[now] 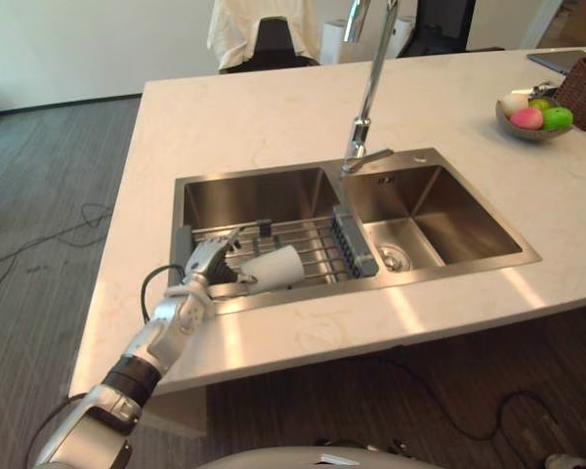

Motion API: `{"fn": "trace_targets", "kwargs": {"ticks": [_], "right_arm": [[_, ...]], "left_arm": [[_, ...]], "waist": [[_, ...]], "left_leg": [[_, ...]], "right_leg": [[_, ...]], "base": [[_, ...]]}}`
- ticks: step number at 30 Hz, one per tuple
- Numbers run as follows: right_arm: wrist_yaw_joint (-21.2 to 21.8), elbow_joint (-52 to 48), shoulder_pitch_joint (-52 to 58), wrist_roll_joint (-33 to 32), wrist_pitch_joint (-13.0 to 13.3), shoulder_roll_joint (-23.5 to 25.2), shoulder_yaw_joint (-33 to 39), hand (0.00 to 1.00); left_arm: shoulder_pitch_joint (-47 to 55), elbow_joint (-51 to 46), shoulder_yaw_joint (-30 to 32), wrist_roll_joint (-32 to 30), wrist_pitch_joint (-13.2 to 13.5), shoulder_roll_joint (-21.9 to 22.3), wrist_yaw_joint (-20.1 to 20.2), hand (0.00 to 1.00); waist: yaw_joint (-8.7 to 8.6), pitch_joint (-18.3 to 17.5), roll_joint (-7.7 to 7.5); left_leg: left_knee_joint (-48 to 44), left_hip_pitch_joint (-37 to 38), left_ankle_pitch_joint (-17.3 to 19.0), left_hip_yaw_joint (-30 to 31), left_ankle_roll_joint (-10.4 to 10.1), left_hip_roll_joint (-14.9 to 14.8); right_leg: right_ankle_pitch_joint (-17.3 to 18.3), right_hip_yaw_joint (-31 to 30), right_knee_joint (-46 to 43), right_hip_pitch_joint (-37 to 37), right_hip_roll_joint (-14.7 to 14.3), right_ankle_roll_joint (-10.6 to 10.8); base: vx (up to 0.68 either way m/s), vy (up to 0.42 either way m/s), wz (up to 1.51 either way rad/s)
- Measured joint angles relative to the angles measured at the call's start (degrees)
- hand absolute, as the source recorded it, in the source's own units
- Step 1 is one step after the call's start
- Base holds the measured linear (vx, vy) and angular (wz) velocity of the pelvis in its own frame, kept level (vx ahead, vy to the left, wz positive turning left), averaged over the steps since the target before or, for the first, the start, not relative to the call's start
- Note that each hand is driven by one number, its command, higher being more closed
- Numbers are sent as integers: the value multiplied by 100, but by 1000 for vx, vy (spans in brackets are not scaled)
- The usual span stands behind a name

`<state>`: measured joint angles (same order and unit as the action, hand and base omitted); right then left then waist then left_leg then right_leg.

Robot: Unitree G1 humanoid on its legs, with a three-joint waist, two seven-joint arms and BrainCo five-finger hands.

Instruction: Walk over to the sink, pick up the cup, carry it to the dishwasher, place the cup inside the dishwasher, then close the dishwasher door

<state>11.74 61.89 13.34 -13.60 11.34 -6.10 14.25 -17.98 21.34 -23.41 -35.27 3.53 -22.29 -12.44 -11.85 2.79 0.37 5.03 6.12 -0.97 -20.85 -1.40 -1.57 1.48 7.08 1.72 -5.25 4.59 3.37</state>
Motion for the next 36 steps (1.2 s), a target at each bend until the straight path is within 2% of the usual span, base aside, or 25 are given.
{"fn": "trace_targets", "kwargs": {"ticks": [6, 12, 17, 21, 36], "right_arm": [[-1, -15, -1, 5, -24, 3, 1, 0], [-1, -18, -1, 5, 68, 2, 0, 0], [0, -20, -2, 8, 122, 2, -1, 0], [-2, -18, -1, 12, 129, -1, 0, 0], [-69, -19, 2, -3, 143, -3, 1, 0]], "left_arm": [[-1, -69, 4, -100, 2, 4, 114, 0], [-6, -689, -83, -5, 41, -9, 579, 0], [-57, -1009, -217, 134, 172, -27, 926, 0], [-58, -1196, -430, 138, 201, -175, 1154, 0], [-126, -1162, -585, 120, 27, -417, 1111, 0]], "waist": [[-27, 4, 5], [-22, 47, 34], [-28, 58, 54], [-29, 59, 60], [-41, 80, 109]], "left_leg": [[0, -2, 8, -13, -4, -2], [0, -4, 25, -42, -2, -2], [-1, -1, 30, -88, -6, -6], [-1, 5, 31, -98, -5, -5], [-2, 27, 51, -254, -9, -7]], "right_leg": [[0, -5, 6, 4, 2, 0], [0, -17, 5, 17, 1, 0], [0, -47, 0, 36, -1, 0], [0, -54, -7, 37, -2, -1], [-8, -192, -41, 99, -7, -7]], "base": [[0, 0, 0], [0, 0, -1], [0, 0, -3], [0, 0, 0], [-3, -8, -4]]}}
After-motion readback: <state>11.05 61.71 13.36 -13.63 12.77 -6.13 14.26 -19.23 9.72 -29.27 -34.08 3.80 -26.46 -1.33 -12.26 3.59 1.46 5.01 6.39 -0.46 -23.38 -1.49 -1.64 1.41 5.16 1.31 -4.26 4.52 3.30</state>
